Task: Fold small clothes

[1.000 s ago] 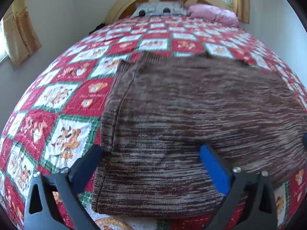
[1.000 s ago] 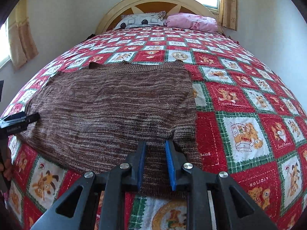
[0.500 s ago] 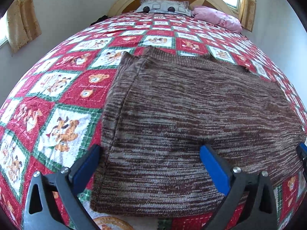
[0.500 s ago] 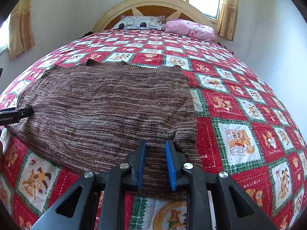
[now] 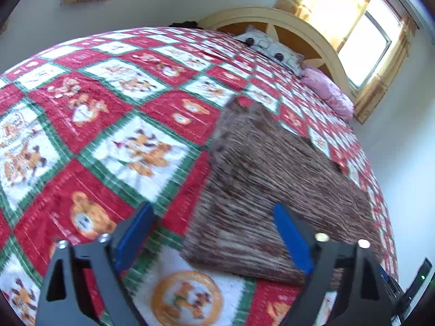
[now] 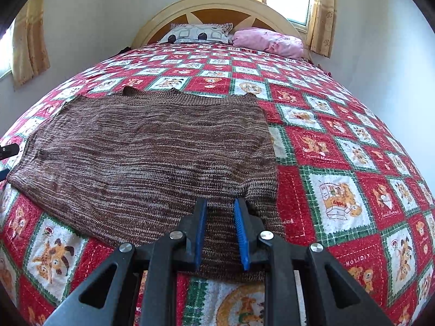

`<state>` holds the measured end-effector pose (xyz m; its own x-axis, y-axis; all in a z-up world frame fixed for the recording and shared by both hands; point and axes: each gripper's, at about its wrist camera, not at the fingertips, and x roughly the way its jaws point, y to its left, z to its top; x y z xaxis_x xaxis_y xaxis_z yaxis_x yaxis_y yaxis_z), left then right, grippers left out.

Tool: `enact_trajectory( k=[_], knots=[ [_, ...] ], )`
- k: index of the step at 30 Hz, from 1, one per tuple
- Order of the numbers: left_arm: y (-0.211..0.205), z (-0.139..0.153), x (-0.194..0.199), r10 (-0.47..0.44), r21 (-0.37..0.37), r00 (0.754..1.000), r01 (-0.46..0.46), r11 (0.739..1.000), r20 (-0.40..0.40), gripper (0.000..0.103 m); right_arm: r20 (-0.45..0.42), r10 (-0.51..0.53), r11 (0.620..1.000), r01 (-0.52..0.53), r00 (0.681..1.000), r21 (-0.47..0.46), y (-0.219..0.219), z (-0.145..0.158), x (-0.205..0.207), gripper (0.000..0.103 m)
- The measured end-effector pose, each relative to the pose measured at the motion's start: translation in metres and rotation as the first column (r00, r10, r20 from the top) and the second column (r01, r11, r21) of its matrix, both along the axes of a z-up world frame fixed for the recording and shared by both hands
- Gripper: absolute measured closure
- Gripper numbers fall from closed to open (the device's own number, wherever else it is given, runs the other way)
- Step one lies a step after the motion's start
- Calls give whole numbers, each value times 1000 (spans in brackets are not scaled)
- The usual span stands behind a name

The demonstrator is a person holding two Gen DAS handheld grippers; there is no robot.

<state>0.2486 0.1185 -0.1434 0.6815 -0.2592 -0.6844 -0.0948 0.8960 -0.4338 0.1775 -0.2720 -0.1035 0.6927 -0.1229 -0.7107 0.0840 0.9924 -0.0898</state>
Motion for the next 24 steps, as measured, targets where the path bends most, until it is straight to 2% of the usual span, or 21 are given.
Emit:
enact_trajectory(
  k=[2,4,5,7,9,13,15,19,20,21,23,24],
  knots=[
    [-7,-1,-7,-10,-36,1000,10,999,5,15,0,1,1000,-1,1000,4,0,0,1,81],
    [-12,-3,-17,1,-36,1000,-1,999,4,15,0,1,1000,-1,1000,7,0,0,1,81],
    [-12,-3,-26,30,-39,1000,-30,999,-6,15,0,1,1000,-1,1000,9,0,0,1,81],
    [-7,-2,-48,111,-94,994,-111,989,-8,15,1,1,1000,-1,1000,15,-1,0,1,81],
    [-8,-3,-59,120,-141,993,-120,983,-8,15,1,2,1000,-2,1000,20,-1,-1,1,81],
    [-16,-6,-39,90,-91,996,-91,992,-18,15,2,2,1000,-2,1000,31,-3,-1,1,81],
    [-20,-7,-27,83,-99,997,-83,992,-5,9,1,3,999,-3,1000,32,-4,-1,1,81],
    [-24,-6,-2,98,-111,995,-97,989,6,9,1,3,999,-3,1000,32,-4,-1,1,81],
    [-23,-6,0,98,-130,995,-96,987,9,17,2,3,999,-3,1000,32,-4,-1,1,81],
    [-21,-7,2,88,-167,996,-85,982,12,42,1,3,999,-3,1000,32,-4,-1,1,81],
    [-19,-11,3,68,-206,998,-67,976,-6,69,1,3,999,-3,1000,32,-4,-1,1,81],
    [-18,-12,3,67,-201,998,-67,977,-5,78,0,3,1000,-3,1000,31,-3,-1,2,81]
  ],
)
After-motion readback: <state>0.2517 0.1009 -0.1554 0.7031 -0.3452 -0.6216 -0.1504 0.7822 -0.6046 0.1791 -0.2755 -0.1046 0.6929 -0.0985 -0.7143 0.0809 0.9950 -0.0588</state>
